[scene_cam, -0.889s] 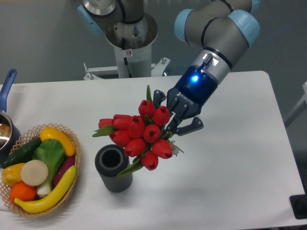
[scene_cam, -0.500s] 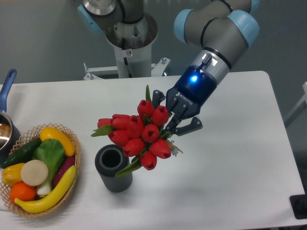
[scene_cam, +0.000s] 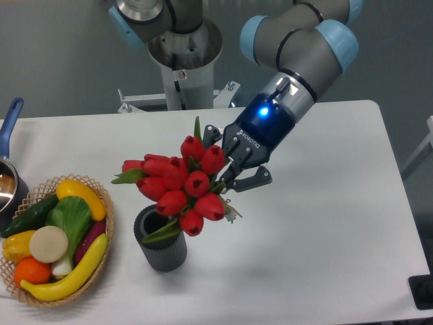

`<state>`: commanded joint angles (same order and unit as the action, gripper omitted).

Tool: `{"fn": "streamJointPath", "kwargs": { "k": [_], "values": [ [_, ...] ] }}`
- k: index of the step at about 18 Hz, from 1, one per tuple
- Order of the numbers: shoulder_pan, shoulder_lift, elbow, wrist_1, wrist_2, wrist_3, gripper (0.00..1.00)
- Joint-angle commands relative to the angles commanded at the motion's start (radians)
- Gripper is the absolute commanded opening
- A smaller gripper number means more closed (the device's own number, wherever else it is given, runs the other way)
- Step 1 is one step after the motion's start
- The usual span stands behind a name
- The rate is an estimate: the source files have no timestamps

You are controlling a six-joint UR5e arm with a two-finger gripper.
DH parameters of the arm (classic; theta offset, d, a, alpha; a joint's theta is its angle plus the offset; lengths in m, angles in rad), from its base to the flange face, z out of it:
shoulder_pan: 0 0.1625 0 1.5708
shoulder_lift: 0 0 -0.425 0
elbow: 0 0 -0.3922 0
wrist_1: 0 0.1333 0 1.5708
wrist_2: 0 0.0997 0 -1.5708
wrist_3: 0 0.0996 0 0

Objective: Insert the flowers into the vase
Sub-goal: 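Carry the red tulip bunch with the gripper over the grey vase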

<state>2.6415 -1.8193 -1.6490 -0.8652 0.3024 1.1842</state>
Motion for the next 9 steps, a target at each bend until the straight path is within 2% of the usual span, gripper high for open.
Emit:
{"fn": "streamJointPath", "kwargs": {
  "k": [4,6,9],
  "values": [
    [-0.005,-0.003,-0.006,0.005,-0.072,0.0,0.17],
    [-0.018,-0.003,-0.029,0.005,-0.133,0.0,0.17],
    [-0.025,0.002,-0.051,0.005,-0.154,-0.002,0.17]
  ]
}}
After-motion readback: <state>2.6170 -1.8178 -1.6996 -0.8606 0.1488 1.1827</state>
